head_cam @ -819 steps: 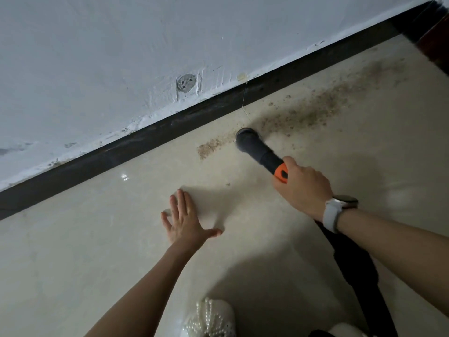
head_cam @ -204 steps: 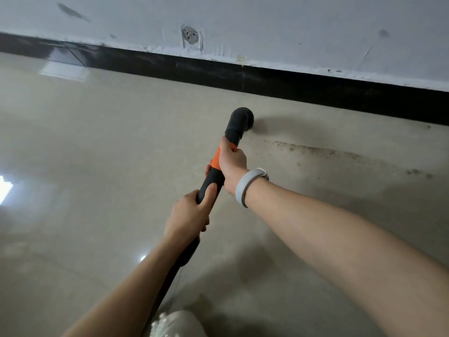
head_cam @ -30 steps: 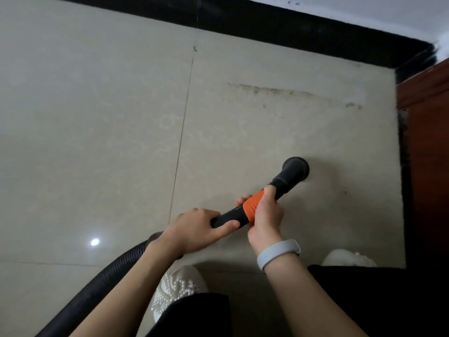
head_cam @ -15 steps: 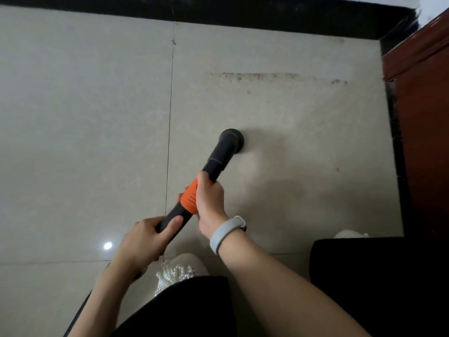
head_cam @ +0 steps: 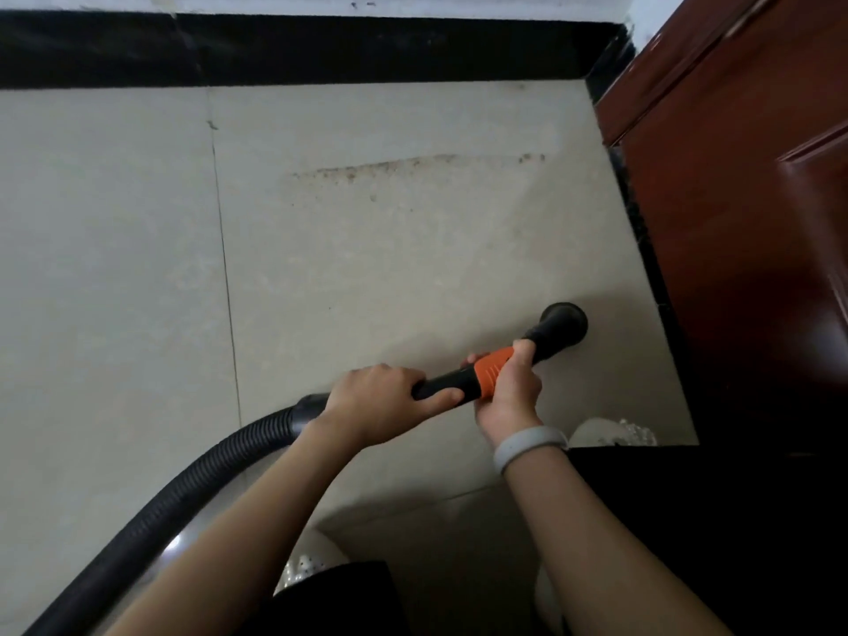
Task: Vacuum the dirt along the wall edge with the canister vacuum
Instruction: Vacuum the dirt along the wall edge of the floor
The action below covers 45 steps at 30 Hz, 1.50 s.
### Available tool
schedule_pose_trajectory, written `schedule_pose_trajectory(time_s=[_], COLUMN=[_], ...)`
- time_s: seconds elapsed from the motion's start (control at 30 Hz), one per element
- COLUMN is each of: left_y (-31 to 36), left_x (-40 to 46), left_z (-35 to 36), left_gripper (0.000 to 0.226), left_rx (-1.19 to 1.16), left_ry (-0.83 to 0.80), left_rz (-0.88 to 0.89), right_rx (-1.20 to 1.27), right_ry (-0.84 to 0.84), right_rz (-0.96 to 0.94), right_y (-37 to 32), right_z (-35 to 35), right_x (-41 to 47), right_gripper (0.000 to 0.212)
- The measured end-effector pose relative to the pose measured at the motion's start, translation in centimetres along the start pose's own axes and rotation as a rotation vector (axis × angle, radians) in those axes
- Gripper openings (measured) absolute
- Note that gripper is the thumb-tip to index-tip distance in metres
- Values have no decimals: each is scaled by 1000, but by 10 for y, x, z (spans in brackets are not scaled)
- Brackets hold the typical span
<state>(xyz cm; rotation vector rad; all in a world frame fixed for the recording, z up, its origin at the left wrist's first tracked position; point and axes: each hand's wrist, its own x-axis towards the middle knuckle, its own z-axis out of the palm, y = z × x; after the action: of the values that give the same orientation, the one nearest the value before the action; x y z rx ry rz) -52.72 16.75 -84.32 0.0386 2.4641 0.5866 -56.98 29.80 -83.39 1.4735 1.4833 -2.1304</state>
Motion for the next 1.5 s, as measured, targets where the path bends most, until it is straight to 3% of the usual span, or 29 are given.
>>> schedule_pose_trajectory(time_s=[0.17, 0.47, 0.67, 0.87, 1.03, 1.17, 1.5], left_y=[-8, -65, -76, -90, -104, -104, -87], left_x=[2, -58, -75, -70, -48, -27, -48], left_z=[-1, 18, 23, 10, -12, -30, 3], left_gripper=[58, 58, 54, 61, 55, 57, 61], left_rx=[-53, -373, -617, -767, -870, -923, -915], left_ry=[131, 390, 563, 707, 689, 628, 571], left_rz=[-74, -481, -623, -745, -716, -651, -621], right_rx=[-44, -410, -685, -935, -1043, -1012, -975], right_ry=[-125, -404, -574, -724, -797, -748, -641], right_rz=[46, 108, 70, 21, -42, -117, -55], right_y=[-5, 58, 84, 98, 86, 69, 81], right_z=[26, 96, 131, 183, 216, 230, 184], right_x=[13, -24, -39, -49, -49, -41, -33], right_gripper=[21, 23, 20, 32, 29, 30, 25])
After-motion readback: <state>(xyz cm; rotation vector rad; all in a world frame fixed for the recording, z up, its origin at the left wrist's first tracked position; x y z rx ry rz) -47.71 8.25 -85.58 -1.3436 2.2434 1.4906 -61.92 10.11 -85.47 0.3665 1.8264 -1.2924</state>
